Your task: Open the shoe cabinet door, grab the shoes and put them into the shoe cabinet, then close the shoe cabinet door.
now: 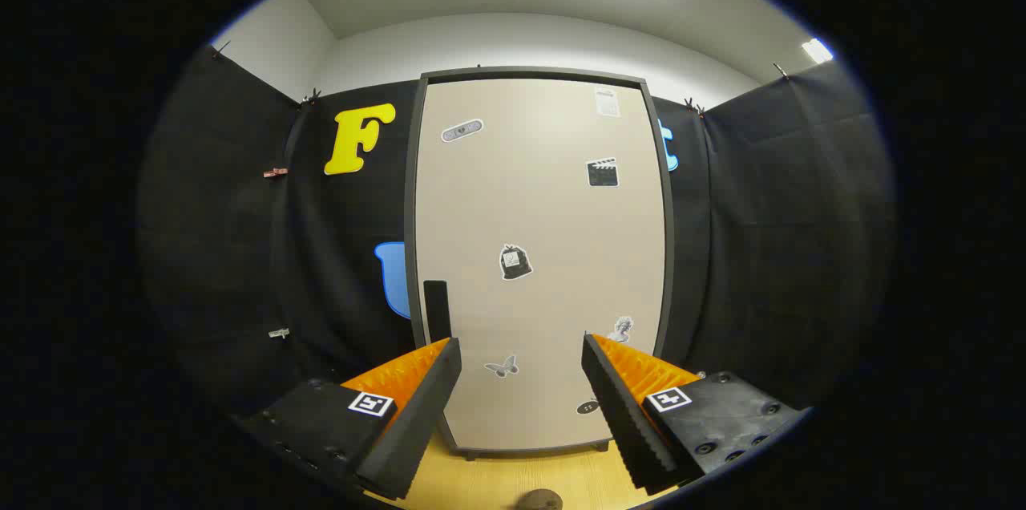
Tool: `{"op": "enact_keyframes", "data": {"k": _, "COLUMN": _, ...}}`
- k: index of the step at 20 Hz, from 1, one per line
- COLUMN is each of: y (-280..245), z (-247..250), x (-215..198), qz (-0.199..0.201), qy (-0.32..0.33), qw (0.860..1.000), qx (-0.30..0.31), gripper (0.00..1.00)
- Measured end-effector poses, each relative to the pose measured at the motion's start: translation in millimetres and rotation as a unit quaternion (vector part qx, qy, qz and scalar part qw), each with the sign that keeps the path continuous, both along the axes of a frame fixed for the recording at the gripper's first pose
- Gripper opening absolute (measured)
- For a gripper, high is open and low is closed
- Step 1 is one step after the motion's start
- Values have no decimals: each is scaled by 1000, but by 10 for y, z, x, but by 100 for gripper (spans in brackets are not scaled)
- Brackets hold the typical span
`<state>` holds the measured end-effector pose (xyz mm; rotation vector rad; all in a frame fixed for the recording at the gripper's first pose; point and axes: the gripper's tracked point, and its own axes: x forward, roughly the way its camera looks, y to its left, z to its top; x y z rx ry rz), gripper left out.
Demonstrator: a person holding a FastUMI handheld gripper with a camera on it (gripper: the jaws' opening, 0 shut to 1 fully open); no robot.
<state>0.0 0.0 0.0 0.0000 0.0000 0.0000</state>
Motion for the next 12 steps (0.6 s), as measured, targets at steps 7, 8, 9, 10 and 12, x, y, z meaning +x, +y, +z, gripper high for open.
{"op": "enact_keyframes", "data": {"k": 7, "y": 30, "z": -26, "x": 48, "qz": 4, "qy": 7, "qw": 1000, "qx": -5, "gripper": 98}}
{"op": "enact_keyframes", "data": {"k": 8, "y": 37, "z": -16, "x": 48, "qz": 5, "qy": 5, "qw": 1000, "qx": -3, "gripper": 98}}
{"op": "enact_keyframes", "data": {"k": 9, "y": 29, "z": -16, "x": 44, "qz": 4, "qy": 5, "qw": 1000, "qx": -3, "gripper": 98}}
{"op": "enact_keyframes", "data": {"k": 10, "y": 33, "z": -17, "x": 42, "qz": 4, "qy": 6, "qw": 1000, "qx": -5, "gripper": 98}}
{"op": "enact_keyframes", "data": {"k": 12, "y": 50, "z": -21, "x": 49, "qz": 4, "qy": 6, "qw": 1000, "qx": -9, "gripper": 98}}
